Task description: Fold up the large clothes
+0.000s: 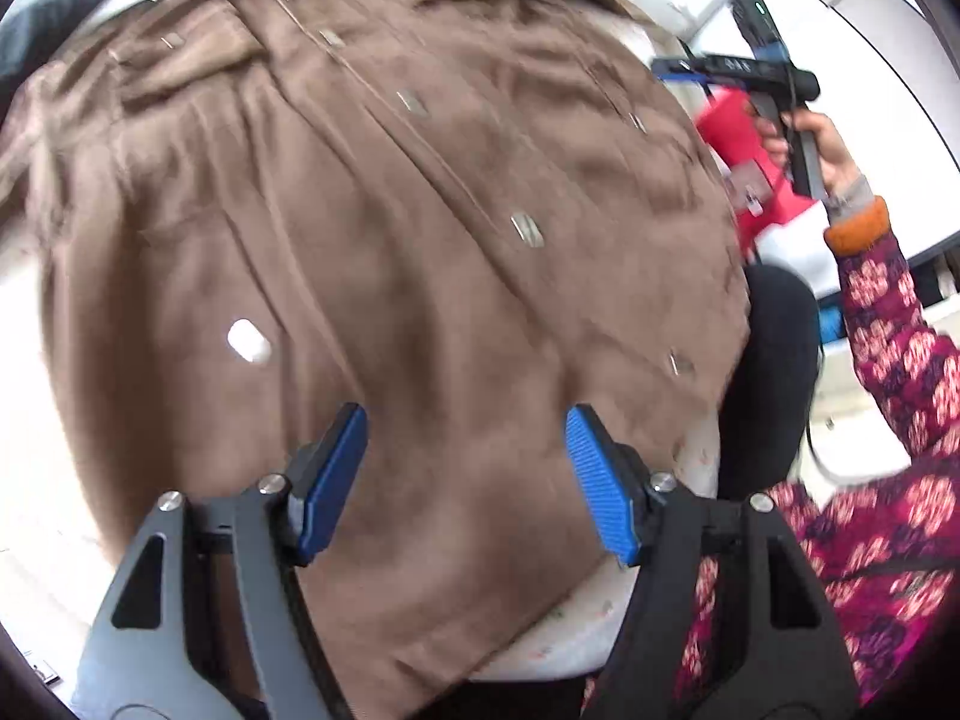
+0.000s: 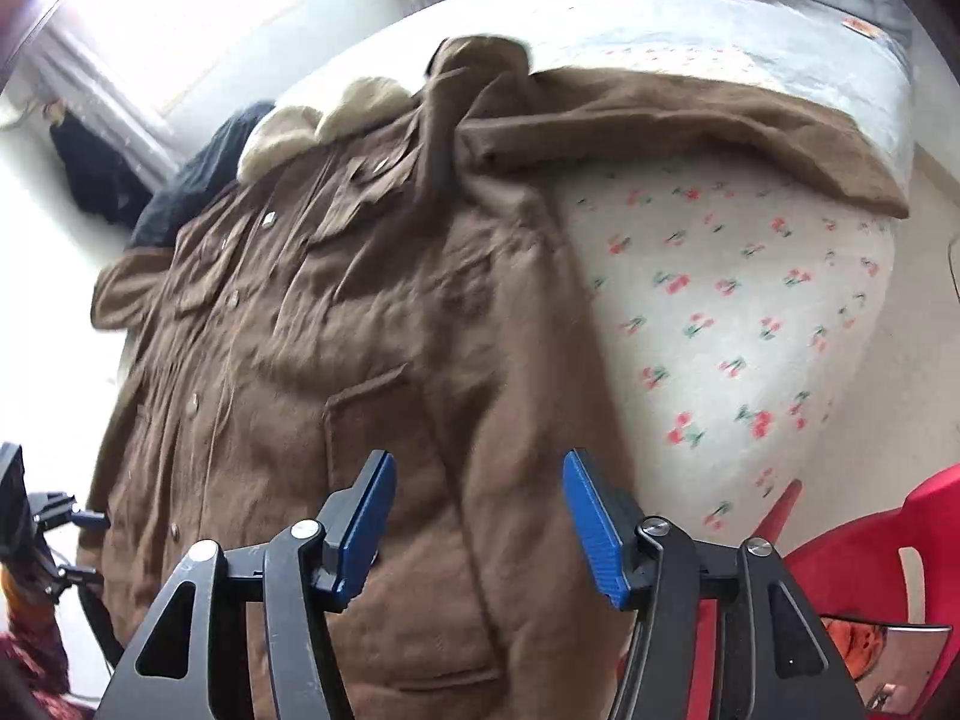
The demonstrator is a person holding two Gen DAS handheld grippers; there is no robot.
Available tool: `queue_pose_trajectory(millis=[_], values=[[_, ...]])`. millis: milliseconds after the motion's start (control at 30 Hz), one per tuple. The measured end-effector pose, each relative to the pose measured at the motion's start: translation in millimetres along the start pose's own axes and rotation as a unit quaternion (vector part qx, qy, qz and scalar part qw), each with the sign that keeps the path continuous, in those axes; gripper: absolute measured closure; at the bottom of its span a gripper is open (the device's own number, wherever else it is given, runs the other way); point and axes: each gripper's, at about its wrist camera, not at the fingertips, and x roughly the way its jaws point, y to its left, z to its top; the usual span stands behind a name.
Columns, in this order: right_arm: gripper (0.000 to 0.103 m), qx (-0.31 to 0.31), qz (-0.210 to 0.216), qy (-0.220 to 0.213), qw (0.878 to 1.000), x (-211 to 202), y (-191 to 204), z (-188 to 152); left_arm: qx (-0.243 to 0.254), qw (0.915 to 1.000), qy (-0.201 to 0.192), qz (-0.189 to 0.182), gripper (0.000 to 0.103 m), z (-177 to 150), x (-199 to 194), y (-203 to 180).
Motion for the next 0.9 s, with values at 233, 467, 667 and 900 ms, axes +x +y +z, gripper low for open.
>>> queue_pose_trajectory(millis=[233, 467, 667, 900], values=[[0.037, 0.148, -0.057, -0.073, 0.985, -24, -108, 74, 0.009, 0.9953, -0.070, 0.066, 0.033, 113, -19, 7], [0.037, 0.169, -0.132, -0.106, 0.971, -20, -190, 140, 0.027, 0.9909, -0.108, 0.076, 0.033, 243, 29, 8], [0.037, 0.182, -0.190, -0.102, 0.960, 18, -247, 179, 0.011, 0.9879, -0.143, 0.059, 0.033, 330, 88, 10], [0.094, 0.121, -0.252, -0.145, 0.949, 27, -236, 187, -0.033, 0.9830, -0.177, 0.038, 0.047, 399, 142, 20]])
